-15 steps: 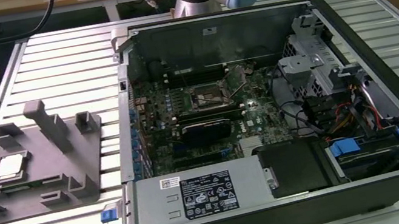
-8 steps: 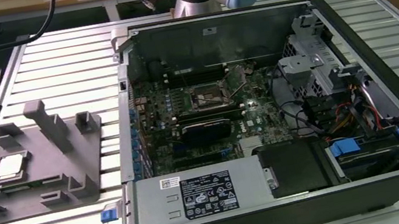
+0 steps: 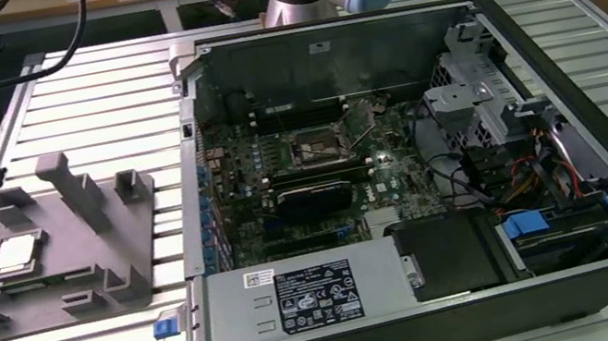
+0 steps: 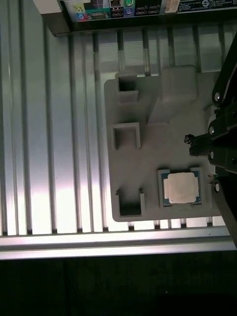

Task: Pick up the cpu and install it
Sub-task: 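Pick up the cpu and move it towards the insertion slot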

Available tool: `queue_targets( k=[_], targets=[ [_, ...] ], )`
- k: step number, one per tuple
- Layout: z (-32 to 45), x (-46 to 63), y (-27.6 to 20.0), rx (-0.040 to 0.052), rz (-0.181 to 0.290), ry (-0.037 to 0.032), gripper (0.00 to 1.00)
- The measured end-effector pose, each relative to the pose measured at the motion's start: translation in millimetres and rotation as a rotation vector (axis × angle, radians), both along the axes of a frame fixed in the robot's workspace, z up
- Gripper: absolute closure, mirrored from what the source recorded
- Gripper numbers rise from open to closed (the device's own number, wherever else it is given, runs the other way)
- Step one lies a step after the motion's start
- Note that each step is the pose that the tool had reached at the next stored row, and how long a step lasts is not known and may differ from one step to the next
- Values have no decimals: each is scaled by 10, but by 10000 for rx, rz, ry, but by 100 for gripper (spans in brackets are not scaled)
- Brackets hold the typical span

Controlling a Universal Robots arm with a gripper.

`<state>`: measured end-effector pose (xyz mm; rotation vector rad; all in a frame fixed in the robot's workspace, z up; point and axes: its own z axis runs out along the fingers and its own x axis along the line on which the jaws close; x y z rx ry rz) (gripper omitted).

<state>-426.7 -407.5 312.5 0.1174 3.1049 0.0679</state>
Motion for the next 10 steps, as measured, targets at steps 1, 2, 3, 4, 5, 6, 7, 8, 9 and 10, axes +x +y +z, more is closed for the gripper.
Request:
queue_targets(
  k=[1,2,3,4,5,6,7,8,9,10],
  targets=[
    [-15,-6,-9,1,0,-1,89],
    [-29,-12,-18,1,0,-1,89],
    [-41,-19,-27,0,0,0,89],
    [-55,-26,-35,1,0,-1,89],
    [-68,-33,-44,1,0,-1,89],
    [-81,-40,-53,1,0,-1,89],
    [-96,-49,-60,1,-2,-1,89],
    [-110,-58,-66,1,-2,-1,89],
    [-125,-67,-72,1,-2,-1,89],
    [-140,-76,-77,1,-1,-2,89]
  ],
)
